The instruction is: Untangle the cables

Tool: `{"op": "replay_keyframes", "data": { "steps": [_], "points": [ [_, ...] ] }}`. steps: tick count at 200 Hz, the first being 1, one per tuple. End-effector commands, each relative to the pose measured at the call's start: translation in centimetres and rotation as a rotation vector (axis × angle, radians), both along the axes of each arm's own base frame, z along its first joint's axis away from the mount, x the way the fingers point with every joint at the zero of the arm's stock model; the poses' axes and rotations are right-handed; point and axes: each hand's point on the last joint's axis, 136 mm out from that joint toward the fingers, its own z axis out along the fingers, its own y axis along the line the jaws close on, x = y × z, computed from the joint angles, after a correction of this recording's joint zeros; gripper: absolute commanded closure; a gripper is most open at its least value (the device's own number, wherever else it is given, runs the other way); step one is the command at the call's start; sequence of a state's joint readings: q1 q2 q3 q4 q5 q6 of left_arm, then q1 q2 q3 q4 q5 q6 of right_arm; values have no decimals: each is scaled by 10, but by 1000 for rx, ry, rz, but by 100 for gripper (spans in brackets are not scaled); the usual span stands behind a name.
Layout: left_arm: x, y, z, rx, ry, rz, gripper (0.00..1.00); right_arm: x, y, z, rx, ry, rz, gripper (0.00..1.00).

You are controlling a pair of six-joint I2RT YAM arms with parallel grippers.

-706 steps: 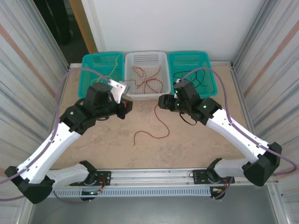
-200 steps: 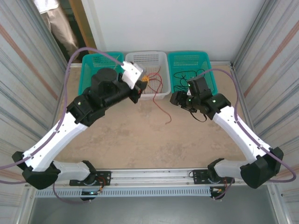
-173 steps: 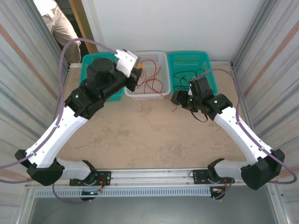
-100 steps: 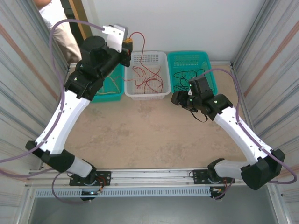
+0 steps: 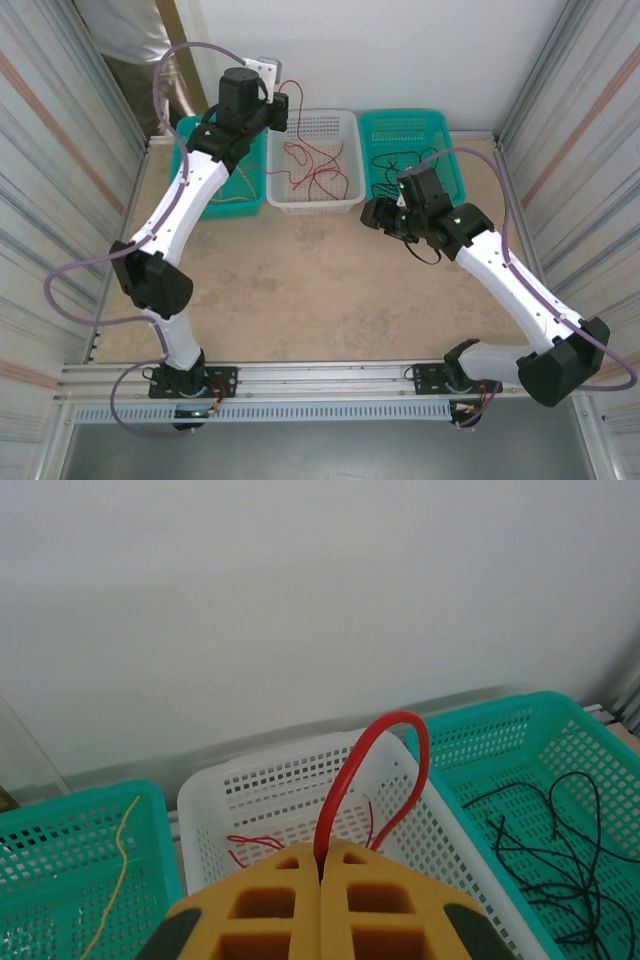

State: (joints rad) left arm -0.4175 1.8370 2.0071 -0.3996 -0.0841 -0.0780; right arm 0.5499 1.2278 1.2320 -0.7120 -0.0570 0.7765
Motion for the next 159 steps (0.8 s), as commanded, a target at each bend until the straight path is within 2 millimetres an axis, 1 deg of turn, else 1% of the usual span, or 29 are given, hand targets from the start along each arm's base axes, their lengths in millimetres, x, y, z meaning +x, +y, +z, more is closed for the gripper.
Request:
{"op": "replay_keyframes", "data": {
  "steps": [1, 5, 9, 20, 24, 30, 50, 66, 74, 87, 96, 106, 127, 144, 159],
  "points": [
    [9, 5, 9, -31, -2, 42, 100, -3, -2, 3, -11, -16, 8, 39],
    [11, 5, 2, -25, 22, 46, 100, -2, -2, 3, -12, -16, 8, 39],
    [15, 3, -6, -21, 42, 47, 93, -2, -2, 3, -13, -15, 9, 39],
    [18, 1, -27, -5, 108, 49, 66, -2, -1, 3, -14, -15, 10, 39],
    [18, 2, -34, -2, 132, 55, 59, -1, -2, 2, -15, -15, 9, 39],
    [18, 3, -46, 1, 169, 70, 52, -1, -1, 2, -17, -14, 10, 39],
    [12, 7, -75, -1, 247, 100, 37, 0, -1, -1, -19, -12, 10, 39],
    [4, 9, -95, -8, 317, 108, 31, 1, 0, -2, -20, -10, 9, 39],
    [-1, 10, -105, -10, 359, 113, 25, 1, 0, -3, -22, -10, 11, 39],
    [-9, 14, -125, -14, 432, 144, 21, 2, 0, -4, -25, -7, 12, 39],
    [-14, 16, -138, -12, 479, 157, 20, 2, 0, -4, -24, -8, 11, 39],
    [-19, 18, -153, -3, 518, 167, 22, 3, 1, -5, -24, -8, 12, 39],
    [-24, 29, -173, -9, 573, 206, 24, 3, 2, -6, -21, -7, 15, 39],
    [-21, 42, -189, -68, 637, 232, 30, 1, 0, -5, -23, -9, 14, 39],
    [-18, 52, -197, -126, 687, 244, 35, 0, -2, -6, -27, -10, 11, 39]
  ]
}}
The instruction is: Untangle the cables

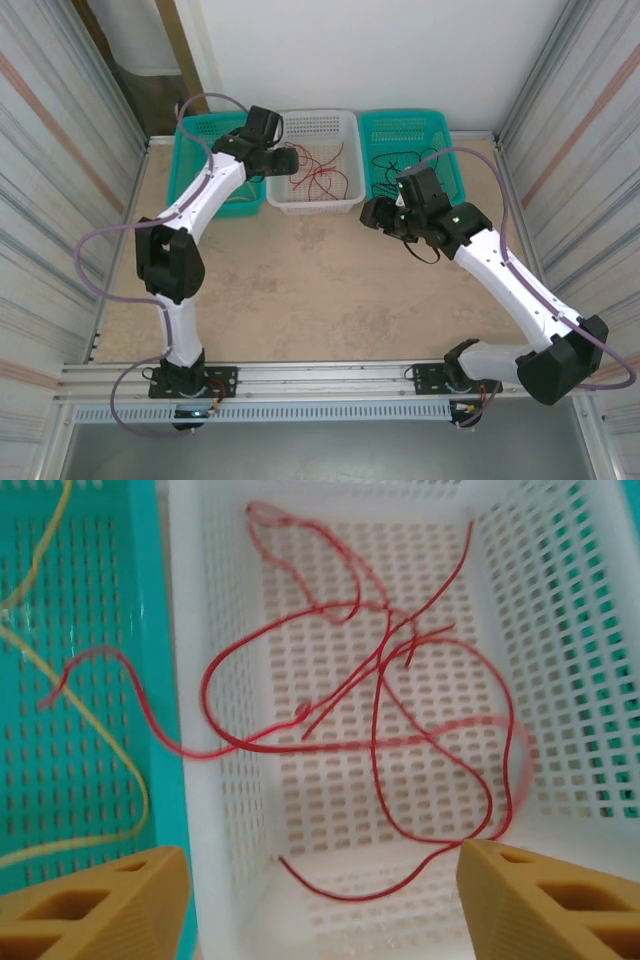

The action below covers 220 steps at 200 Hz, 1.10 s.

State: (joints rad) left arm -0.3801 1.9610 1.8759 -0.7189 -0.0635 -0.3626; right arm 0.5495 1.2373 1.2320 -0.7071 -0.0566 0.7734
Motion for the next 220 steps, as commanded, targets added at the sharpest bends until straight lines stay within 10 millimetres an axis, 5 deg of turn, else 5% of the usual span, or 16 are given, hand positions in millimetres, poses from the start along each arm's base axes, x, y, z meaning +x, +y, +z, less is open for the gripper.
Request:
{"op": "replay_keyframes", "data": {
  "steps": [1, 37, 82, 141, 181, 220],
  "points": [
    [4, 26, -10, -95, 77, 92, 35, -2, -3, -4, -23, -12, 10, 39],
    [16, 34, -21, -172, 120, 120, 39, -4, -8, -3, -16, -13, -1, 39],
    [45, 50, -38, -231, 158, 187, 58, -8, -10, -4, -16, -9, -4, 39],
    [63, 64, -58, -269, 180, 252, 57, -11, -14, -11, -22, 5, -14, 39],
    [59, 58, -56, -310, 201, 256, 67, -9, -13, -12, -22, 5, -15, 39],
    [38, 47, -32, -258, 148, 233, 69, -6, -11, -12, -20, 5, -12, 39]
  ]
}}
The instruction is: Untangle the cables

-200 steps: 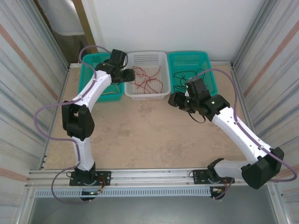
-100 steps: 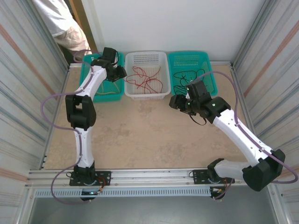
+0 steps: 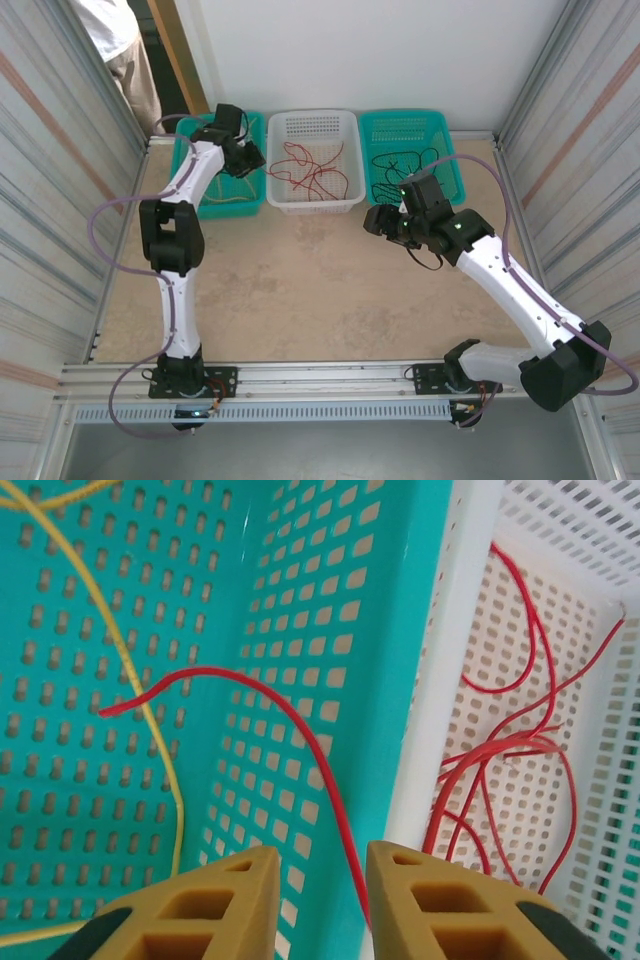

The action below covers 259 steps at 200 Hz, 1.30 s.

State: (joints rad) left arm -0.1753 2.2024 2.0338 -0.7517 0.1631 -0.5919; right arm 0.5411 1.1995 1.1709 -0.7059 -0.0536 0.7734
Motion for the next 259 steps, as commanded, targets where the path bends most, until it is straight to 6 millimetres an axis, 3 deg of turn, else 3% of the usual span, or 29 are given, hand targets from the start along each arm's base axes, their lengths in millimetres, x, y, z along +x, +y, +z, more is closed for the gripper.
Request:
{"op": "replay_keyframes", "data": {
  "steps": [1, 27, 53, 126, 164, 196, 259],
  "points": [
    [-15, -13, 35, 21, -63, -19, 69, 2, -2, 1, -7, -13, -1, 39],
    [-24, -28, 33, 47, -48, -58, 67, 3, -2, 2, -6, -16, 0, 39],
    [-23, -31, 25, 84, -31, -68, 68, 2, -1, 4, 2, -17, 2, 39],
    [-24, -15, 29, 147, -29, -38, 68, -2, -8, 3, -9, -21, -11, 39],
    [-16, -19, 18, 143, -19, -57, 72, -3, -10, 3, -8, -21, -14, 40],
    [-9, -17, 20, 166, -33, -56, 73, -5, -11, 0, -2, -23, -16, 40],
    [-14, -16, 8, 173, 17, -54, 75, -2, -16, 2, 0, -24, -27, 40]
  ]
}}
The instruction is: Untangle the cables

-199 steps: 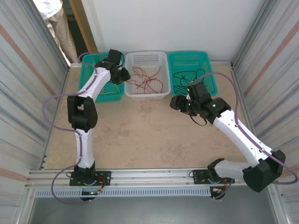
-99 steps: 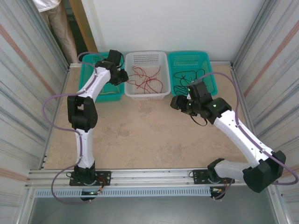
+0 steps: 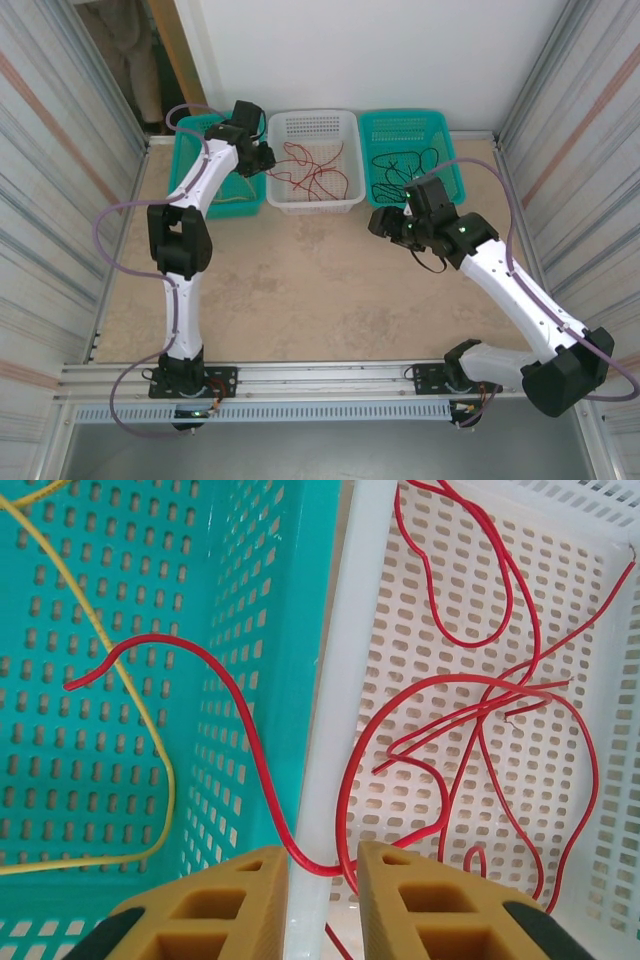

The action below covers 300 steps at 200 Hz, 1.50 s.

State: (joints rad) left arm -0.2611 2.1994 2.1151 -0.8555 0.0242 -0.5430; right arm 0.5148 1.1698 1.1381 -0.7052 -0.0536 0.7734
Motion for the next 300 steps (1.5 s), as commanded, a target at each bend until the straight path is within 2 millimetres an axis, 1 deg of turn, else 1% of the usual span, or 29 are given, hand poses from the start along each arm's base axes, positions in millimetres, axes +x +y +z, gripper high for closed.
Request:
{"op": "replay_keyframes", "data": {
  "steps": [1, 27, 72, 80, 98, 112, 125, 140, 149, 160, 169, 177, 187, 200, 214, 232, 238, 248, 253, 263, 267, 269, 271, 279, 292, 295, 296, 298, 300],
  "points": [
    [-2, 6, -9, 30, 33, 3, 75, 0, -4, 6, 2, -25, 0, 40],
    [-4, 8, -18, 44, 58, 13, 75, 0, -6, 7, 2, -32, -5, 41],
    [1, 4, -28, 29, 66, 11, 78, 0, -9, 12, 7, -47, -13, 41],
    [2, 3, -29, 24, 66, 12, 79, 0, -9, 13, 7, -48, -13, 41],
    [3, 1, -29, 14, 66, 9, 87, 0, -9, 14, 9, -52, -15, 41],
    [3, 0, -22, 18, 51, 6, 95, 0, -9, 14, 8, -53, -16, 41],
    [5, 0, -8, 55, 6, -6, 100, 0, -9, 15, 10, -54, -16, 42],
    [8, -1, 10, 62, -36, -29, 100, 0, -8, 15, 13, -54, -16, 42],
    [9, -5, 22, 63, -63, -49, 100, 0, -8, 16, 14, -55, -15, 42],
    [9, -16, 38, 76, -107, -88, 100, 0, -9, 16, 13, -59, -19, 42],
    [9, -31, 48, 79, -142, -133, 100, 0, -11, 17, 12, -61, -23, 42],
    [8, -45, 54, 81, -168, -175, 100, 0, -11, 18, 12, -64, -25, 42],
    [7, -61, 56, 87, -183, -218, 100, 0, -11, 20, 14, -68, -29, 42],
    [6, -81, 49, 63, -178, -265, 100, 0, -11, 22, 19, -69, -31, 43],
    [5, -99, 30, 32, -149, -308, 100, -1, -12, 24, 18, -70, -36, 43],
    [2, -117, 7, 6, -107, -370, 100, -3, -14, 26, 10, -71, -39, 43],
    [-2, -126, 3, -16, -97, -412, 100, -3, -15, 25, 6, -72, -41, 43],
    [-10, -138, 4, -45, -94, -478, 100, -4, -15, 26, 3, -74, -41, 42],
    [-14, -139, 7, -37, -100, -491, 90, -3, -15, 27, 2, -77, -39, 42],
    [-18, -141, 19, 2, -146, -511, 57, -4, -15, 31, -6, -90, -23, 41],
    [-20, -141, 24, 19, -166, -516, 47, -3, -15, 34, -13, -98, -19, 40],
    [-21, -141, 27, 27, -177, -519, 44, -3, -16, 36, -16, -104, -20, 39],
    [-21, -140, 31, 34, -191, -520, 38, -2, -17, 37, -21, -108, -20, 39],
    [-25, -139, 48, 59, -240, -530, 27, -1, -21, 45, -45, -132, -25, 37],
    [-33, -134, 75, 82, -305, -533, 21, 2, -30, 61, -75, -190, -46, 32],
    [-34, -133, 76, 86, -308, -532, 15, 2, -32, 65, -80, -204, -53, 31],
    [-35, -132, 83, 84, -320, -530, 12, 2, -33, 66, -82, -209, -56, 31],
    [-38, -130, 91, 82, -333, -528, 5, 3, -34, 69, -84, -219, -60, 30],
    [-40, -129, 96, 81, -342, -526, 2, 3, -36, 71, -88, -230, -65, 30]
  ]
}}
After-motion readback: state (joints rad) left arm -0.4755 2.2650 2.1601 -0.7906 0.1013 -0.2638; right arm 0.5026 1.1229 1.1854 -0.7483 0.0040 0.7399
